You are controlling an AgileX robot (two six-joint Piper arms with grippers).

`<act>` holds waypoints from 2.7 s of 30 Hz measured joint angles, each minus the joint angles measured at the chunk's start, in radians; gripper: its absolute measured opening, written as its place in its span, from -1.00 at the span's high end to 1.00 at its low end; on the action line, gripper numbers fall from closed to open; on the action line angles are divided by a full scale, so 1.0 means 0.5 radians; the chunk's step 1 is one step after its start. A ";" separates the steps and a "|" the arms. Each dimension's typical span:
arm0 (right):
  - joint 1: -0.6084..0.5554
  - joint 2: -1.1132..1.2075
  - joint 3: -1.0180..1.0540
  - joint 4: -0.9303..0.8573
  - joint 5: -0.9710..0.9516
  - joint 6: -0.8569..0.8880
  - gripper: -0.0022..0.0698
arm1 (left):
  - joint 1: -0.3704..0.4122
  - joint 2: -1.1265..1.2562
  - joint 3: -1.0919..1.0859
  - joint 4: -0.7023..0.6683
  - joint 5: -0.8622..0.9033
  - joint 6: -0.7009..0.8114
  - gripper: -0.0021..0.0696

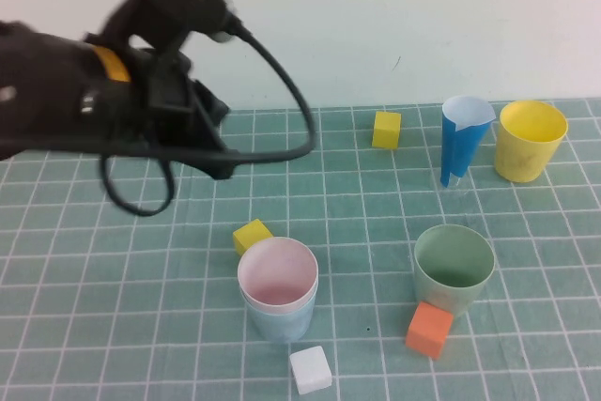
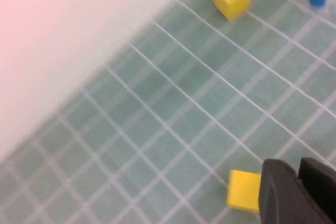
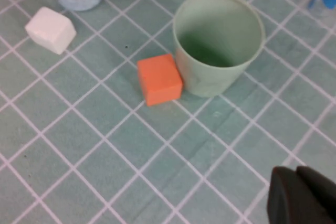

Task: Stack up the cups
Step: Pick up the green cup, then place the green cup on the yellow cup

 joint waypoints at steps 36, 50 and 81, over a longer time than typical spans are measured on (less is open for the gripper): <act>0.642 1.914 -1.126 -0.276 -0.204 -0.323 0.10 | 0.000 -1.066 1.269 0.465 -0.741 -0.436 0.84; 0.645 1.697 -1.899 -0.748 0.079 0.352 0.87 | 0.000 -1.066 1.269 0.465 -0.764 -0.436 0.84; 0.305 2.384 -2.327 -1.336 -0.016 1.080 0.76 | 0.000 -0.954 1.269 0.362 -0.844 -0.436 0.84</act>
